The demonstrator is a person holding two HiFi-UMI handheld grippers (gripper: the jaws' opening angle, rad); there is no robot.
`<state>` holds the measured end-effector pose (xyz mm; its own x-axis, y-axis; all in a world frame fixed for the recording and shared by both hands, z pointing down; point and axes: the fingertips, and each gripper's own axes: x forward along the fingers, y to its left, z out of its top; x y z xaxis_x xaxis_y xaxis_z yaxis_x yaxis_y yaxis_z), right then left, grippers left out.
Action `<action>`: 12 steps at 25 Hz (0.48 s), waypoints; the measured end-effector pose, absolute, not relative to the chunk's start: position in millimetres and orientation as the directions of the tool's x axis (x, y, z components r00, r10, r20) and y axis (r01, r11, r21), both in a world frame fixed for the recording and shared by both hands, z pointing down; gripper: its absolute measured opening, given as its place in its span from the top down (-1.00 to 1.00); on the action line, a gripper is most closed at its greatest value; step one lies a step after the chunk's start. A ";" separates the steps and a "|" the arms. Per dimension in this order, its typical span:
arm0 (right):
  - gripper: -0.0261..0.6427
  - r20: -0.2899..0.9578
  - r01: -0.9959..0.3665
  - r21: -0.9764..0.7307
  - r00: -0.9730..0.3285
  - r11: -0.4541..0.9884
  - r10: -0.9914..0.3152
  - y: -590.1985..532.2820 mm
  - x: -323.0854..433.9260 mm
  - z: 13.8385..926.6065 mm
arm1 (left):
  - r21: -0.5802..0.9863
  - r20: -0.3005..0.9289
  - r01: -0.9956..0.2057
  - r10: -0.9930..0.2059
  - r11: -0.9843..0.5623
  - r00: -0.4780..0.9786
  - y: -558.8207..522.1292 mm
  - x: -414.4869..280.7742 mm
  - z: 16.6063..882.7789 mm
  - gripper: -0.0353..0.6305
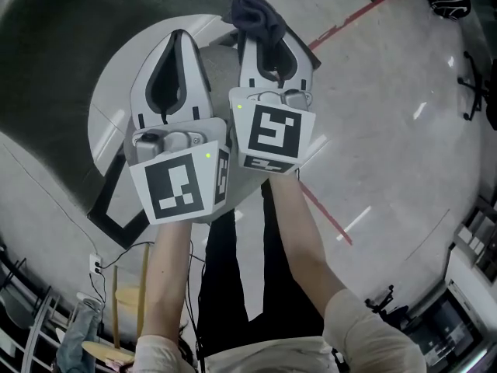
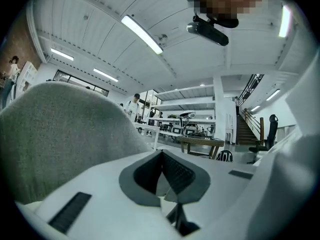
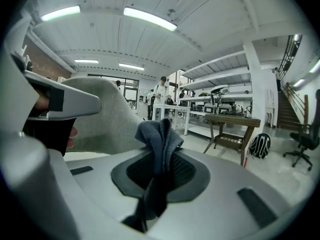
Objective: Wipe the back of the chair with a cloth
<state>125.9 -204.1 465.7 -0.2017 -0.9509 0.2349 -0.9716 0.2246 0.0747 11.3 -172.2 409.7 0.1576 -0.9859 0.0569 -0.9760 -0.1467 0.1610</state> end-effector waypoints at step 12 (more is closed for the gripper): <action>0.74 0.127 -0.935 0.092 -0.330 0.343 -0.935 -204.4 100.8 349.8 | 0.158 -0.037 -0.984 -0.997 -0.078 0.073 -160.2 -12.4 307.7 0.85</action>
<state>100.8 -204.4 349.8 -0.3303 -0.9353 0.1269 -0.9349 0.3427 0.0919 -12.4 -160.2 307.7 0.0729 -0.9967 -0.0368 -0.9843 -0.0778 0.1581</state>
